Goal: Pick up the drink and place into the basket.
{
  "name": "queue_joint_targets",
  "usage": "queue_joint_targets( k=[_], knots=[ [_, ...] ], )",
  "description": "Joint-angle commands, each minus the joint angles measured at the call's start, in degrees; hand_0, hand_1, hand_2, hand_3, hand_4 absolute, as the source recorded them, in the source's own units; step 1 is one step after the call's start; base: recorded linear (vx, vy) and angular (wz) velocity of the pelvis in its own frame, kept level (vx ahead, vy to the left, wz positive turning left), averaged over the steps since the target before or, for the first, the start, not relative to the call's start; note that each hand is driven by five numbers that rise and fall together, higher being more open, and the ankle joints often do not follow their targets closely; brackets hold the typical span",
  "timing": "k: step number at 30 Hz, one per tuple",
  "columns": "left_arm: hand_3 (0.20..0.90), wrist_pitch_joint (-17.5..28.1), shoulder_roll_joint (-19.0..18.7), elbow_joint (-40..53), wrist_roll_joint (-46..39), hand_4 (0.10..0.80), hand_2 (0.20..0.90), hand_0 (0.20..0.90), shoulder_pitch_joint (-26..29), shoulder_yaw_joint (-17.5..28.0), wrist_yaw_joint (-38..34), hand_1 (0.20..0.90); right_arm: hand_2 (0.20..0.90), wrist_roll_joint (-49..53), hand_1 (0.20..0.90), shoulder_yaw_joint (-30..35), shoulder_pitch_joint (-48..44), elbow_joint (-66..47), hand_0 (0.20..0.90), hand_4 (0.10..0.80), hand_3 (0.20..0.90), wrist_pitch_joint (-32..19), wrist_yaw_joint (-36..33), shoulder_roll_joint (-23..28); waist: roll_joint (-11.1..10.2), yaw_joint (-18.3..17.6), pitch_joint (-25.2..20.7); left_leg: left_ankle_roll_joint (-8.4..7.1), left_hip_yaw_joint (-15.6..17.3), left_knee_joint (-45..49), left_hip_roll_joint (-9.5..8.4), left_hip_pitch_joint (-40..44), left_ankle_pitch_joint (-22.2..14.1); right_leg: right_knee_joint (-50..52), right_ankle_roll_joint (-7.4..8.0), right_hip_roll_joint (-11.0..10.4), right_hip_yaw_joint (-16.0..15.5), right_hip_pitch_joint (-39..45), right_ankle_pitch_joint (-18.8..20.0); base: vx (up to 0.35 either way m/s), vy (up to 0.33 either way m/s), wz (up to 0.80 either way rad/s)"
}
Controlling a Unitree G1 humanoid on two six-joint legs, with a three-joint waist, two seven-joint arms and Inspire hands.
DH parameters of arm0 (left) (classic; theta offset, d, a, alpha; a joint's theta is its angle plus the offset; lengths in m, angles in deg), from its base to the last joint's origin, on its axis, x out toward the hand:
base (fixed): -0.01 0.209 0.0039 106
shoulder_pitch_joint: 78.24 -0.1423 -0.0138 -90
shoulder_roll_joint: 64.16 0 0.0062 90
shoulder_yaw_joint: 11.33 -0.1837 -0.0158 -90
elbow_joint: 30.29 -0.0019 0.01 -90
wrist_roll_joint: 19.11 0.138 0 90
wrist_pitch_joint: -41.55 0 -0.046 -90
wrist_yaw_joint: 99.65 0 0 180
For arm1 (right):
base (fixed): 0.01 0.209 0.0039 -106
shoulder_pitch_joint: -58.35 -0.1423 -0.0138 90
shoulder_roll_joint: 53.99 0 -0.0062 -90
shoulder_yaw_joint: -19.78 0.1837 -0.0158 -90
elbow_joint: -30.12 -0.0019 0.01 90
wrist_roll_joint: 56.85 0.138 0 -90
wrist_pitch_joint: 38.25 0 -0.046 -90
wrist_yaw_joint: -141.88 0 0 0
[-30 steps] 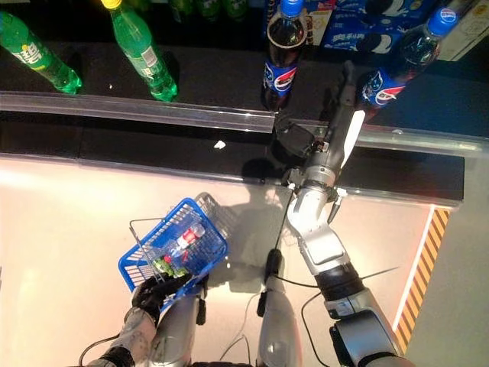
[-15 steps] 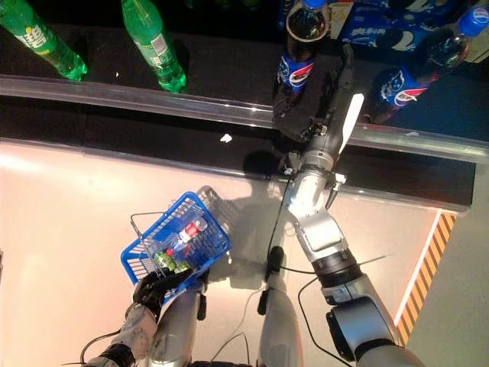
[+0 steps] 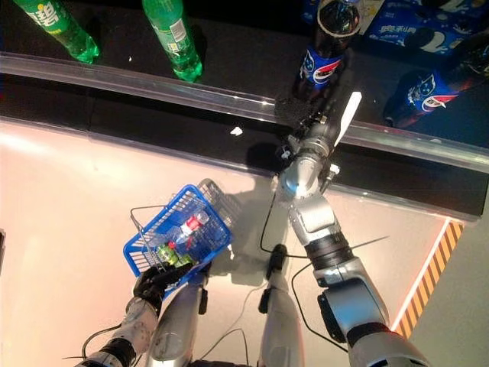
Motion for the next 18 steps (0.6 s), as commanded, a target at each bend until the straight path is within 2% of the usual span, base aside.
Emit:
queue_joint_targets(
  k=[1,12,18],
  knots=[
    [0.2,4.1,-2.2,5.9,-0.8,0.1,0.3,0.3,-4.9,-1.1,0.0,0.3,0.9,-1.1,0.9,1.9,-8.4,-4.9,0.9,0.8,0.9,-2.8,-2.4,4.3,0.5,0.9,-0.7,3.31,-3.1,5.9,-2.41,-5.6,1.3,6.2,-0.77,-0.8,1.9,-0.4,-4.3,0.022,0.006,0.04],
    [0.2,3.1,-3.2,8.2,-1.7,0.1,0.3,0.3,-4.7,-1.2,-1.1,0.3,0.9,-2.0,0.9,1.9,-13.6,-3.1,0.9,0.8,0.9,-0.9,-4.2,7.0,0.0,1.6,-0.7,3.49,-3.7,6.3,-2.72,-8.7,1.5,6.4,-0.51,-0.4,2.0,-3.1,-4.0,0.0,0.003,0.05],
    [0.2,2.4,-3.5,8.8,-1.8,0.1,0.3,0.3,-5.0,-1.5,-1.2,0.3,0.9,-1.0,0.9,1.3,-15.8,-0.3,0.9,0.8,0.9,-2.4,-5.2,9.0,-0.3,2.2,-0.7,3.47,-4.0,6.4,-2.71,-9.7,1.7,6.4,-0.41,-0.3,1.5,-3.6,-3.9,-0.002,-0.009,0.03]
  ],
)
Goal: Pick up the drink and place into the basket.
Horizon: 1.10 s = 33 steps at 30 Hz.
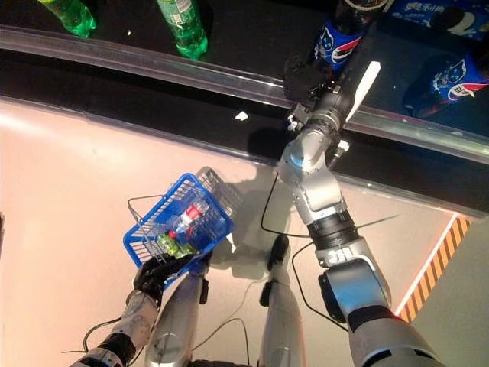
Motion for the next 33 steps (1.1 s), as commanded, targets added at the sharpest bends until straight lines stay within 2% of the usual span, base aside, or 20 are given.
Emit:
queue_joint_targets(
  k=[1,5,7,10,14,21,31,33],
  knots=[
    [0.2,2.6,-3.1,5.2,-1.3,0.1,0.3,0.3,-5.5,-1.1,-0.9,0.3,0.9,-2.3,0.9,0.2,-10.0,-3.4,0.9,0.8,0.9,-4.9,-2.9,6.5,-0.3,1.5,-0.7,3.45,-2.5,3.6,-2.43,-4.5,1.7,5.6,-0.45,-0.3,1.3,-0.1,-4.3,-0.001,-0.01,0.04],
    [0.2,2.9,-3.4,5.2,-1.6,0.1,0.3,0.3,-5.7,-1.3,-0.7,0.3,0.9,-2.4,0.9,-0.3,-11.6,-2.1,0.9,0.8,0.9,-6.1,-5.0,7.4,-0.4,1.8,-0.7,3.44,-2.8,4.0,-2.47,-4.8,1.6,6.0,-0.55,-0.2,1.0,-0.2,-4.5,0.0,0.0,0.0],
    [0.2,2.8,-3.6,5.8,-1.5,0.1,0.3,0.3,-5.7,-1.4,-1.1,0.3,0.9,-3.2,0.9,0.0,-12.8,-1.1,0.9,0.8,0.9,-8.3,-6.5,7.7,-0.5,2.2,-0.7,3.41,-3.1,4.2,-2.5,-5.1,1.6,6.3,-0.5,-0.1,0.7,-0.4,-4.7,0.0,0.0,0.0],
    [0.2,2.5,-3.9,6.2,-1.6,0.1,0.3,0.3,-5.5,-1.5,-1.1,0.3,0.3,-4.6,0.3,-0.3,-13.8,-1.1,0.3,0.1,0.2,-8.6,-7.3,8.0,-0.5,2.4,-0.7,3.45,-3.3,4.5,-2.7,-5.6,1.5,6.6,-0.49,-0.1,0.5,-0.7,-4.9,0.0,-0.011,0.07],
    [0.2,2.0,-4.2,6.7,-1.9,0.1,0.3,0.3,-5.3,-1.8,-1.1,0.3,0.3,-4.4,0.3,-1.3,-15.2,0.0,0.3,0.1,0.2,-8.4,-8.0,9.2,-0.6,2.7,-0.7,3.52,-3.7,4.8,-2.96,-6.0,1.4,6.9,-0.52,-0.2,0.2,-0.9,-5.0,0.002,-0.005,0.04],
    [0.2,2.2,-5.1,6.9,-2.1,0.1,0.3,0.3,-6.2,-2.1,-0.1,0.3,0.3,-1.4,0.3,-1.2,-15.8,3.4,0.3,0.1,0.2,-11.5,-8.5,10.8,-0.6,3.1,-0.7,3.55,-4.4,4.8,-3.12,-6.9,1.5,6.9,-0.43,-0.1,0.2,-1.6,-4.9,-0.001,-0.004,0.0],
    [0.2,3.0,-5.0,6.9,-2.3,0.1,0.3,0.3,-6.2,-1.7,0.3,0.3,0.3,-0.2,0.3,-0.8,-15.7,4.0,0.3,0.1,0.2,-12.6,-7.9,10.7,-0.4,2.8,-0.7,3.6,-4.0,3.9,-3.15,-7.1,1.8,6.6,-0.38,0.1,0.5,-2.4,-4.8,-0.026,0.004,0.02],
    [0.2,3.6,-4.9,6.8,-2.4,0.1,0.3,0.3,-6.1,-1.7,0.7,0.3,0.3,0.2,0.3,-0.8,-15.6,5.2,0.3,0.1,0.2,-14.2,-8.3,10.7,-0.2,2.8,-0.7,3.58,-3.8,3.9,-3.12,-6.7,1.7,6.7,-0.45,0.2,0.4,-2.1,-5.0,-0.051,-0.001,-0.01]
  ],
)
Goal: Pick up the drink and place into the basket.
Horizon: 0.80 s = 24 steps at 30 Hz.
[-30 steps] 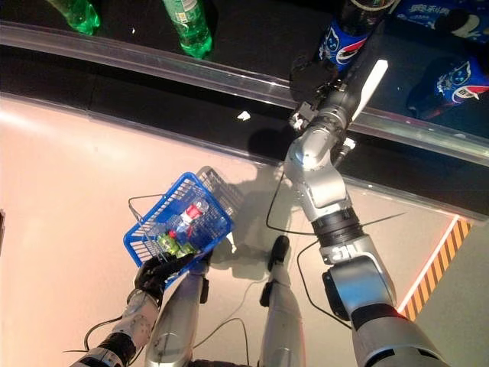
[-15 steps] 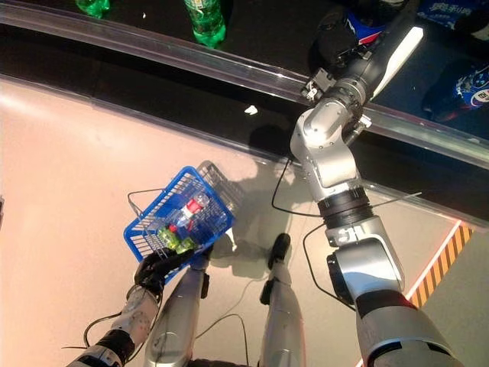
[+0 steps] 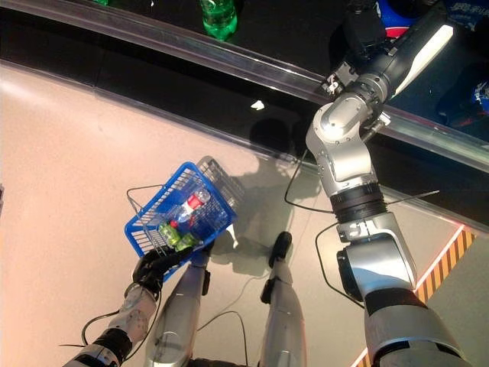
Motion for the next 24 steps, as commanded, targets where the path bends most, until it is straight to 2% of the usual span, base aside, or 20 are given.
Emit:
queue_joint_targets(
  k=[1,5,10,15,24],
  knots=[
    [0.2,4.4,-2.7,3.7,-0.4,0.1,0.3,0.3,-6.6,0.0,0.6,0.3,0.3,-1.6,0.3,-0.8,-7.3,-3.1,0.3,0.1,0.2,-7.6,-1.7,4.8,0.3,0.6,-1.0,3.74,-1.3,1.7,-2.76,-2.0,1.6,5.7,-0.54,0.2,0.5,1.0,-5.3,-0.056,-0.005,-0.01],
    [0.2,5.9,-3.1,4.0,-1.1,0.1,0.3,0.3,-6.8,0.3,1.5,0.3,0.3,-3.1,0.3,0.2,-6.8,-4.5,0.3,0.1,0.2,-9.9,-1.0,4.8,0.5,0.5,-1.0,3.73,-1.1,1.7,-2.92,-1.1,1.5,6.2,-0.73,0.4,0.3,1.7,-5.8,-0.062,-0.012,0.0],
    [0.2,8.4,-3.1,6.0,-1.8,0.1,0.3,0.3,-7.2,1.4,3.2,0.3,0.3,-8.0,0.3,1.1,-3.5,-14.5,0.3,0.1,0.2,-7.3,2.9,4.1,1.0,-0.2,-1.0,3.86,-0.5,2.9,-3.32,0.3,0.8,7.4,-1.2,0.4,0.3,3.1,-6.9,-0.064,0.021,-0.06],
    [0.2,11.2,-4.2,11.3,-1.4,0.1,0.3,0.3,-8.2,2.5,4.5,0.3,0.3,-10.0,0.3,3.8,4.2,-26.2,0.3,0.1,0.2,-6.7,12.8,2.7,1.4,-1.9,-1.0,3.8,0.6,4.9,-2.93,2.7,-0.2,9.4,-1.7,0.2,0.5,5.3,-8.1,-0.07,0.05,-0.08],
    [0.2,13.3,-5.5,18.8,-0.8,0.1,0.3,0.3,-11.2,4.8,7.7,0.3,0.3,-8.5,0.3,6.1,15.7,-37.2,0.3,0.1,0.2,-9.2,25.7,0.6,1.4,-3.7,-1.0,3.51,1.3,6.3,-1.95,8.7,-1.1,11.3,-2.49,-0.1,1.4,11.4,-9.9,-0.022,0.036,-0.06]
  ],
)
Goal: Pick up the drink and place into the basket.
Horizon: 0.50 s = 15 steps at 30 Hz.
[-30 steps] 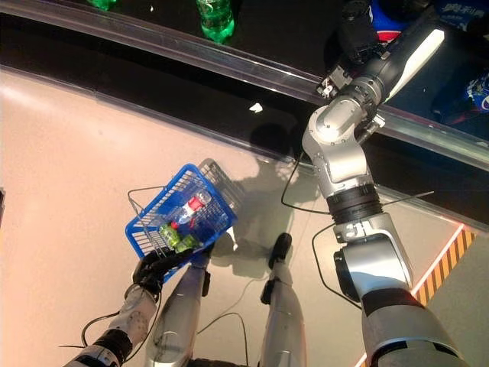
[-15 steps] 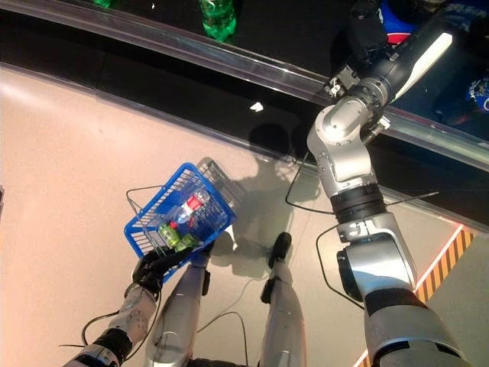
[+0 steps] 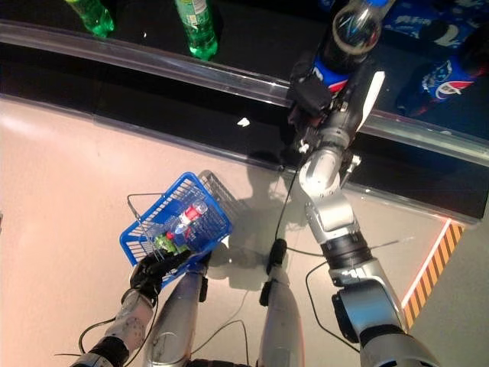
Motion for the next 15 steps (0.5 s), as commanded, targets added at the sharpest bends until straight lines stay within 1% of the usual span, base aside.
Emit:
queue_joint_targets(
  k=[1,3,5,8,9,10,13,14,15],
  knots=[
    [0.2,11.9,-5.0,15.4,0.1,0.1,0.3,0.3,-5.5,4.2,4.7,0.3,0.3,-3.2,0.3,5.6,-6.1,-20.3,0.3,0.1,0.2,-9.0,7.3,4.2,2.0,-1.4,-1.3,2.7,-1.6,3.9,-1.72,3.1,-0.3,8.4,-2.12,0.2,-1.5,8.0,-9.5,0.029,0.022,-0.09],
    [0.2,11.7,-5.4,18.2,-0.3,0.1,0.3,0.3,-6.3,4.6,5.7,0.3,0.3,0.9,0.3,5.3,-3.2,-22.7,0.3,0.1,0.2,-8.7,11.9,3.7,1.8,-1.4,-1.4,2.65,-1.7,4.1,-1.64,4.9,-0.5,8.7,-2.25,0.0,-1.4,10.0,-10.0,0.045,0.007,-0.06],
    [0.2,11.7,-5.5,19.2,-0.3,0.1,0.3,0.3,-6.6,4.7,6.2,0.3,0.3,1.6,0.3,4.9,-2.0,-23.7,0.3,0.1,0.2,-8.4,13.2,3.2,1.7,-1.4,-1.7,2.63,-1.7,4.0,-1.62,5.5,-0.5,8.7,-2.3,0.0,-1.4,10.6,-10.1,0.06,0.007,-0.05],
    [0.2,11.4,-6.0,24.8,0.4,0.1,0.3,0.3,-8.4,4.4,7.9,0.3,0.3,7.2,0.3,3.4,2.7,-27.2,0.3,0.1,0.2,-7.0,19.1,0.9,1.3,-1.1,-3.5,2.57,-1.8,2.9,-1.59,8.1,-0.4,7.8,-2.26,0.1,-1.4,13.4,-10.3,0.094,-0.014,0.0],
    [0.2,10.7,-6.2,28.3,0.9,0.1,0.3,0.3,-9.2,4.3,8.4,0.3,0.3,9.4,0.3,1.9,4.9,-28.7,0.3,0.1,0.2,-5.9,22.1,-0.2,1.1,-0.8,-4.3,2.62,-1.9,1.8,-1.72,9.1,-0.4,7.1,-2.17,0.2,-1.4,14.4,-10.3,0.066,-0.027,0.01],
    [0.2,10.0,-6.5,30.6,1.3,0.1,0.3,0.3,-9.5,4.1,8.4,0.3,0.3,10.6,0.3,0.5,6.3,-29.7,0.3,0.1,0.2,-5.2,23.4,-1.0,1.0,-0.6,-4.7,2.66,-1.9,1.1,-1.78,9.8,-0.3,6.7,-2.12,0.3,-1.5,15.1,-10.2,0.044,-0.017,0.01],
    [0.2,10.0,-6.6,31.1,1.4,0.1,0.3,0.3,-9.7,4.1,8.5,0.3,0.3,11.1,0.3,0.3,6.6,-30.0,0.3,0.1,0.2,-4.8,23.8,-1.1,1.0,-0.6,-4.8,2.67,-2.0,0.9,-1.8,10.0,-0.2,6.6,-2.11,0.3,-1.5,15.2,-10.2,0.017,-0.008,0.0],
    [0.2,8.9,-7.4,35.8,2.1,0.1,0.3,0.3,-10.6,3.5,8.7,0.3,0.3,12.7,0.3,-2.2,9.4,-30.5,0.3,0.1,0.2,-3.9,26.6,-2.5,0.8,-0.1,-5.8,2.7,-2.1,-0.2,-1.94,11.2,-0.2,5.6,-2.01,0.4,-1.9,16.7,-10.2,0.07,-0.033,0.06],
    [0.2,8.2,-7.6,37.7,2.2,0.1,0.3,0.3,-11.0,3.1,8.8,0.3,0.3,13.7,0.3,-3.5,10.7,-30.6,0.3,0.1,0.2,-3.3,27.7,-3.1,0.7,0.2,-6.2,2.71,-2.3,-0.6,-2.07,11.7,0.0,5.3,-1.95,0.5,-2.0,17.3,-10.2,0.1,-0.046,0.23]
  ],
)
